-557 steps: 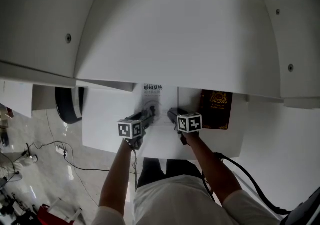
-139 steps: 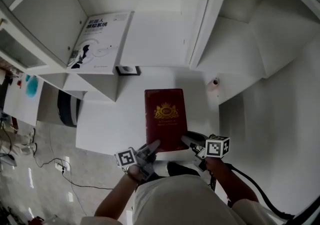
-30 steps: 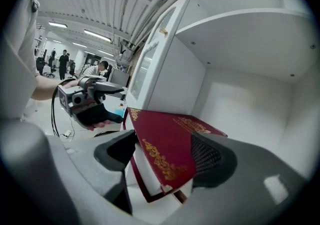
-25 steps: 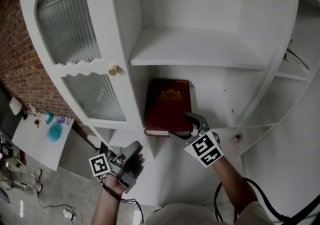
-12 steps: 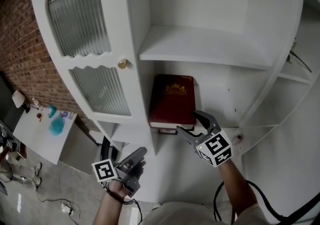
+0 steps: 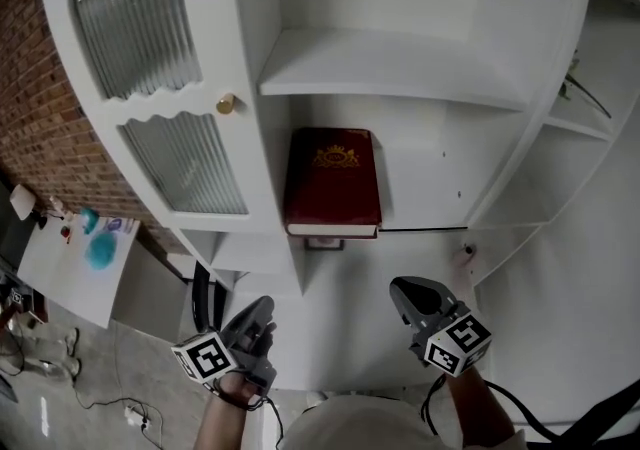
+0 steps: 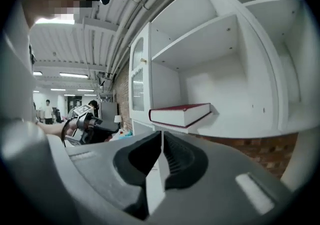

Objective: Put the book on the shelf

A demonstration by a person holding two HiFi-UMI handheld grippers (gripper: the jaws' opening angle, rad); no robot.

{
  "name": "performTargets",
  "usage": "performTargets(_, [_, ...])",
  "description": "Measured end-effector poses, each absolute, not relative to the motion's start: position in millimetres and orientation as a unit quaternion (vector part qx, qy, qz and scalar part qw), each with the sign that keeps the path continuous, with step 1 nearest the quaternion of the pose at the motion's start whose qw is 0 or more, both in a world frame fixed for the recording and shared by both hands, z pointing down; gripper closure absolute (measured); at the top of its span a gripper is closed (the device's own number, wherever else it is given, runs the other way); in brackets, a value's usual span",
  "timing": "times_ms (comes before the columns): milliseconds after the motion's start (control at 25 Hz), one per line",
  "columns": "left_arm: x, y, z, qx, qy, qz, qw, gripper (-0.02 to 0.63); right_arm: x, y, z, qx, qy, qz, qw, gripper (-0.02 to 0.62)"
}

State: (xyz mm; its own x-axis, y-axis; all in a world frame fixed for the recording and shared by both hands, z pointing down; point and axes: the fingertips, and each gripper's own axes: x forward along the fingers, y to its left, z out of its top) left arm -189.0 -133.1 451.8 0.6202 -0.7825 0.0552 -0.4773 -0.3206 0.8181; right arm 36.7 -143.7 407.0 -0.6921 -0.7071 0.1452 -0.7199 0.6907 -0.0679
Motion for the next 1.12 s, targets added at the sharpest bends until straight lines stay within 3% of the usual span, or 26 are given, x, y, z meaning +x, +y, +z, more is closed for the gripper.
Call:
performTargets(200, [-189,-110,448,0.814,-0.456,-0.124,0.337,0.598,46,-110,421,0.4,-0.909,0.116,0.016,0.594])
performTargets(400, [-178,-94,456,0.844,-0.478,-0.052,0.237,0.6,41,-90,441,0.419,-0.9,0.107,0.044,0.594])
performTargets(1120, [-157,-46,461,0.858,-0.473,-0.01,0.199,0.599,49,-33,438,0.437,-0.895,0.05,0.07,0.594])
